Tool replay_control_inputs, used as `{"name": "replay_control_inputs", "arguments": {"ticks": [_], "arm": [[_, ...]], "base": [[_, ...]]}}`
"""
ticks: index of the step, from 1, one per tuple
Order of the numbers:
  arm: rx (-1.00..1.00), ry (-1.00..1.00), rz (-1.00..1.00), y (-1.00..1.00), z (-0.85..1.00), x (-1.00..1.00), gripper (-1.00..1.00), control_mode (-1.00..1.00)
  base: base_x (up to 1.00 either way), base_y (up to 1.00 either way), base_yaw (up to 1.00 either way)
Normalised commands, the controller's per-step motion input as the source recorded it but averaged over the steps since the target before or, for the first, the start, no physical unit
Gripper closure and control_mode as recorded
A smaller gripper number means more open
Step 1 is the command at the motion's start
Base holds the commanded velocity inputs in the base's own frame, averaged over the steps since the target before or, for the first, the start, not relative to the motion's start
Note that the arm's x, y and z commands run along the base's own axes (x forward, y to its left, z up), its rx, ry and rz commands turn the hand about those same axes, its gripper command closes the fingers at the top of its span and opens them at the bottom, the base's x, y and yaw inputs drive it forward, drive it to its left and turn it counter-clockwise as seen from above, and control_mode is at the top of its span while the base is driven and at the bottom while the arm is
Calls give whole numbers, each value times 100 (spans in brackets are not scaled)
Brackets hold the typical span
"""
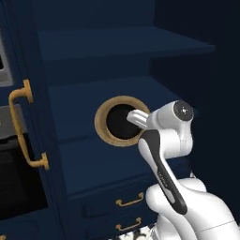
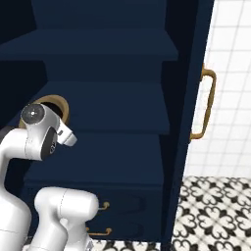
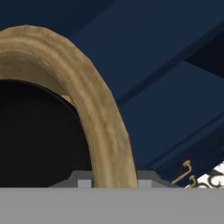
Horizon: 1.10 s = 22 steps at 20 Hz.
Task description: Pick up the bowls on the counter and stack them on top of one another in the open cabinet. Place the smaller bowl on top of the larger bowl.
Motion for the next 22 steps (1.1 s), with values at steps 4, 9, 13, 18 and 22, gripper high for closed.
{"name": "replay_control_inputs", "arguments": {"ticks": [4,9,13,18,22], "arm": [[0,0,0,0,0,0,100,100],[0,0,0,0,0,0,100,100],[0,3,0,-12,-3,11,100,-100],[1,11,-1,-49,-15,58,100,-100],[1,20,-5,-36,-37,72,100,-100]], "base": [[70,0,0],[55,-12,0],[32,-17,0],[0,0,0],[0,0,0]]}}
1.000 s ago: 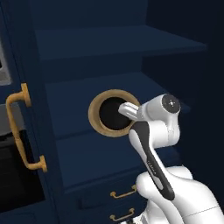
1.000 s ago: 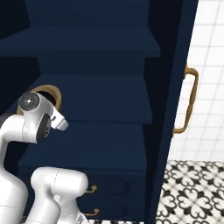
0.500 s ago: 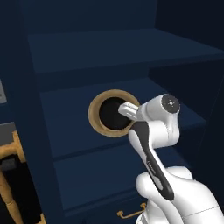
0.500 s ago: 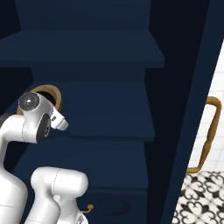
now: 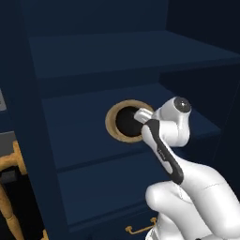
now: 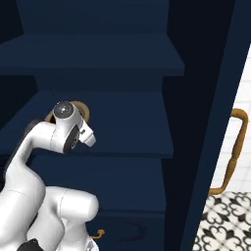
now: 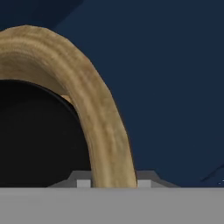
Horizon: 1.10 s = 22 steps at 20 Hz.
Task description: Pick up the bowls on the counter and stack them on top of one another in the open cabinet. Place the smaller bowl on top of the larger bowl.
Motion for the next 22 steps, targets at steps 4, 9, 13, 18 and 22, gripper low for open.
{"name": "replay_control_inputs", "arguments": {"ticks": [4,9,13,18,22], "arm": [[0,19,-8,-17,-42,58,100,-100],[0,11,-9,-5,-33,52,100,-100],[0,7,-6,-1,-38,34,100,-100],[0,-4,-13,0,14,42,100,-100],[0,0,-9,0,0,39,-100,-100]], "base": [[0,0,0],[0,0,0],[0,0,0],[0,0,0],[0,0,0]]}}
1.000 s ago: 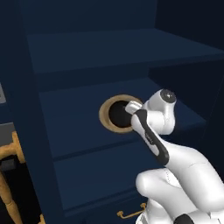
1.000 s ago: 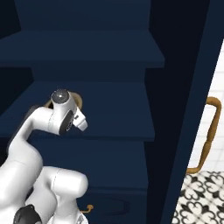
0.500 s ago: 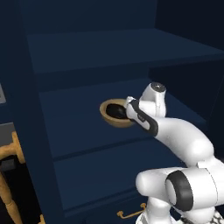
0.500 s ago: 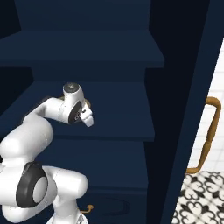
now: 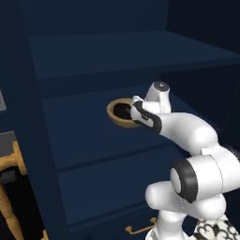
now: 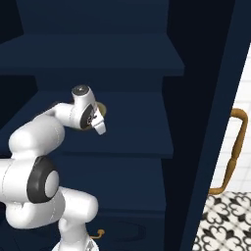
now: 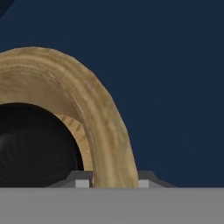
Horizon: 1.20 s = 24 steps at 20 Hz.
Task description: Pick up the bowls on the counter and stack them on top of one another in the open cabinet. Place the smaller bowl on top of the larger bowl.
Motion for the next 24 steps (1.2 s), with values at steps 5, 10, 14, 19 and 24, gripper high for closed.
{"name": "replay_control_inputs", "arguments": {"ticks": [5,10,14,19,24], "arm": [[0,0,0,0,5,5,-100,-100],[2,-5,0,-8,42,-61,-100,-100],[1,-10,0,-13,42,-86,-100,-100],[1,-21,0,-22,34,-100,-100,-100],[5,-44,0,-30,90,-100,-100,-100]], "base": [[0,0,0],[0,0,0],[0,0,0],[0,0,0],[0,0,0]]}}
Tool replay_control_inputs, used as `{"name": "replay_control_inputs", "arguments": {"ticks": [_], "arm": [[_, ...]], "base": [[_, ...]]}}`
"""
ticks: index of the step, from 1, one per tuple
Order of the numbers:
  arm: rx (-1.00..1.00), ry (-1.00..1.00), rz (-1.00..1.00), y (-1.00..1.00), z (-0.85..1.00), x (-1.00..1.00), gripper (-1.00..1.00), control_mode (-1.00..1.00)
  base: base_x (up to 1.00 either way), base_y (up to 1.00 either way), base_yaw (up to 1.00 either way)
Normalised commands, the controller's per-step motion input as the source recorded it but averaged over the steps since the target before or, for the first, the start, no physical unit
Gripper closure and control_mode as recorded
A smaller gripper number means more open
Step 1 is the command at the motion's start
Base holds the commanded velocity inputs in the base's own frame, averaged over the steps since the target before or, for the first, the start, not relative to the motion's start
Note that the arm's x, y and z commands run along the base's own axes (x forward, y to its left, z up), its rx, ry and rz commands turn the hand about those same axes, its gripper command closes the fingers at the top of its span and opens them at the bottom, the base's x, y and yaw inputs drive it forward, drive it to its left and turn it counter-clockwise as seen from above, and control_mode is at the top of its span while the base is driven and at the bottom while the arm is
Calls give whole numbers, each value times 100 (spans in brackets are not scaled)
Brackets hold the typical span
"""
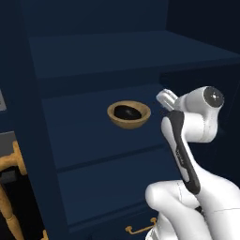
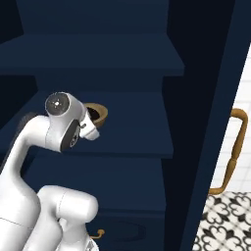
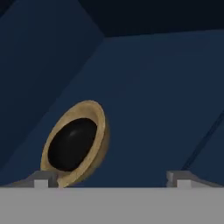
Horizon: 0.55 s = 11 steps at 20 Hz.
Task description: Pick up the bowls on the counter and stack them on top of one another in the open cabinet. Place the smaller bowl on top of the larger bowl.
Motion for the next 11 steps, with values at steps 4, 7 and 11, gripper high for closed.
{"name": "replay_control_inputs", "arguments": {"ticks": [4,7,11], "arm": [[3,-41,0,-15,100,-100,-100,-100],[3,-33,0,-7,100,-100,-100,-100],[1,-22,0,0,100,-91,-100,-100]], "base": [[0,0,0],[0,0,0],[0,0,0]]}}
